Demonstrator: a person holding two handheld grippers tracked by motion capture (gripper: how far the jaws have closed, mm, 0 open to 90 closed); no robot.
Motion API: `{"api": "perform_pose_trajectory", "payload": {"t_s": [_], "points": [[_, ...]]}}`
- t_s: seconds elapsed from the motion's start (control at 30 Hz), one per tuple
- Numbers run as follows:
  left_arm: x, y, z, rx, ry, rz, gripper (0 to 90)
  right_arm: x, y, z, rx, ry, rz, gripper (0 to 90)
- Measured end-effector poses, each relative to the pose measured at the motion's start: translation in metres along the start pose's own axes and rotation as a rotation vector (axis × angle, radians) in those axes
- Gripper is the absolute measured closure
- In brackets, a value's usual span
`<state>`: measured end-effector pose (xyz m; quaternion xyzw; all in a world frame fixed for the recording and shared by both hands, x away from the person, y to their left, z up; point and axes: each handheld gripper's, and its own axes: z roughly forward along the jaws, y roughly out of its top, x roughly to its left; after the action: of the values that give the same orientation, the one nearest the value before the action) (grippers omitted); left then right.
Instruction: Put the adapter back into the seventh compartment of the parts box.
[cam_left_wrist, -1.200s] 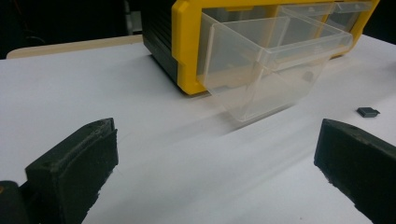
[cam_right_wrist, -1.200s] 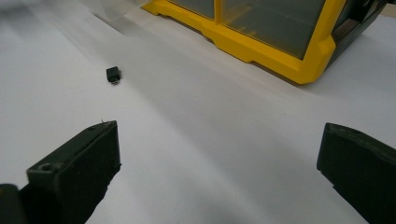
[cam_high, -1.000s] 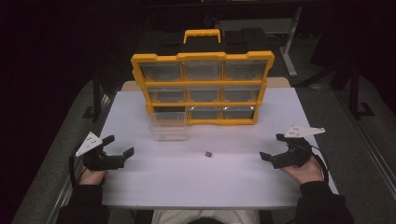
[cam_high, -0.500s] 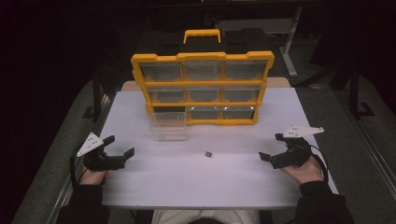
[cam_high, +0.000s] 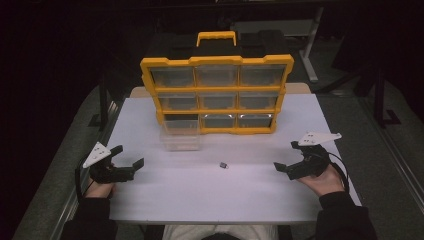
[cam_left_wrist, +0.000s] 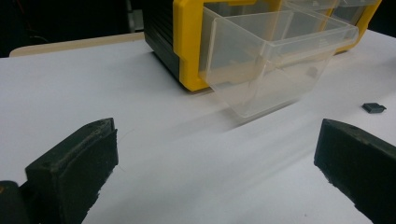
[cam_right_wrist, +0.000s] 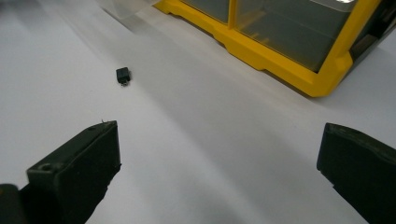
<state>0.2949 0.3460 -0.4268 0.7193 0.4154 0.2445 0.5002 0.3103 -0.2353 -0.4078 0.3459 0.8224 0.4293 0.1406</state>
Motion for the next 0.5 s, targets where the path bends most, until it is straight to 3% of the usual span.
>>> {"api": "perform_pose_trajectory", "payload": {"t_s": [0.23, 0.5], "points": [[-0.001, 0.001, 0.000, -0.007, 0.000, 0.006, 0.0, 0.003, 0.012, 0.005, 0.021, 0.015, -0.015, 0.0], [-0.004, 0.002, 0.004, -0.012, -0.029, 0.007, 0.0, 0.008, 0.025, 0.010, 0.056, 0.030, -0.035, 0.0]]}}
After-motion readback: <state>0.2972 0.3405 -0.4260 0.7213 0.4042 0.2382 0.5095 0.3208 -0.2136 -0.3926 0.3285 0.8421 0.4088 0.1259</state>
